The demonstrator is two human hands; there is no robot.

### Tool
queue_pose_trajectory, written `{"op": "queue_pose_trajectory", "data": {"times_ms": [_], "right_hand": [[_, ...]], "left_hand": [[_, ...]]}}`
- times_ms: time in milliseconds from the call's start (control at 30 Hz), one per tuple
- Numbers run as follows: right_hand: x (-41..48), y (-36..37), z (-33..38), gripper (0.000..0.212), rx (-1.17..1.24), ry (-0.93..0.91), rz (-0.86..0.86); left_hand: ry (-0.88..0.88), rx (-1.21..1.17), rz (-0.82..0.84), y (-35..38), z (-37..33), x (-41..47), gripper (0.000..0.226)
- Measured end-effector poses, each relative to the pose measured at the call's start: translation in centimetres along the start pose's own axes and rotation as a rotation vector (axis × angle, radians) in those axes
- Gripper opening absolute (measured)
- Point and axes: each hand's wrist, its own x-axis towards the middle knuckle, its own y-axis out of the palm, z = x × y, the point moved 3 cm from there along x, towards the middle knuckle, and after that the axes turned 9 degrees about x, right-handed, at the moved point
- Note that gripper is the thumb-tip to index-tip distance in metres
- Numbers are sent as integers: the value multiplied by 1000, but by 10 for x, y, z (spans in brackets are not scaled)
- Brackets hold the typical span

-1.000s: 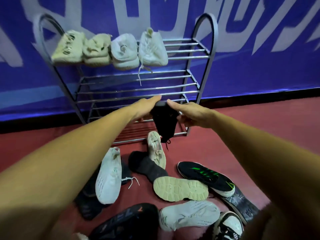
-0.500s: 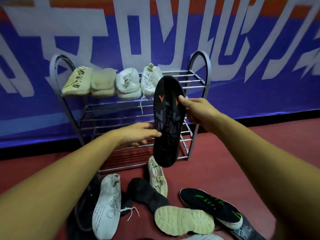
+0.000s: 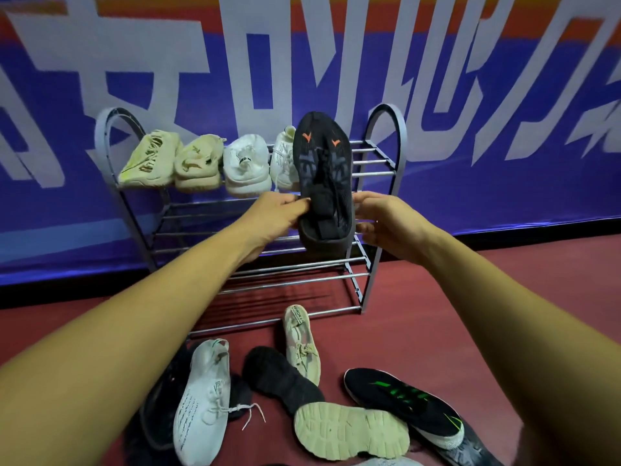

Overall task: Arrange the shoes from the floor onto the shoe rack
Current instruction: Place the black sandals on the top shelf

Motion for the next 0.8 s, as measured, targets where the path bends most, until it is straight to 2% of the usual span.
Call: {"op": "queue_pose_trajectory", "data": {"times_ms": [67,167,300,400,567,800], "right_hand": [[-3,-1,1,42,42,-9,57],[-5,-4,8,44,187,-124,-17],[-7,0,15,46,302,-137,52],[-9,4,14,42,182,-88,80],[-5,1,2,60,108,-69,-15],[0,4,2,70,-48,-136,-167]], "left_hand": [[16,-67,-4,1,-7,4,11],[11,-196,-59,1,-15,12,28],[-52,-340,-82,6,-18,26,40],[-42,-291,-52,12,-19,31,50],[-72,-203,-48,22,-12,32,62],[-121,-210,59,27,-9,36,56]]}}
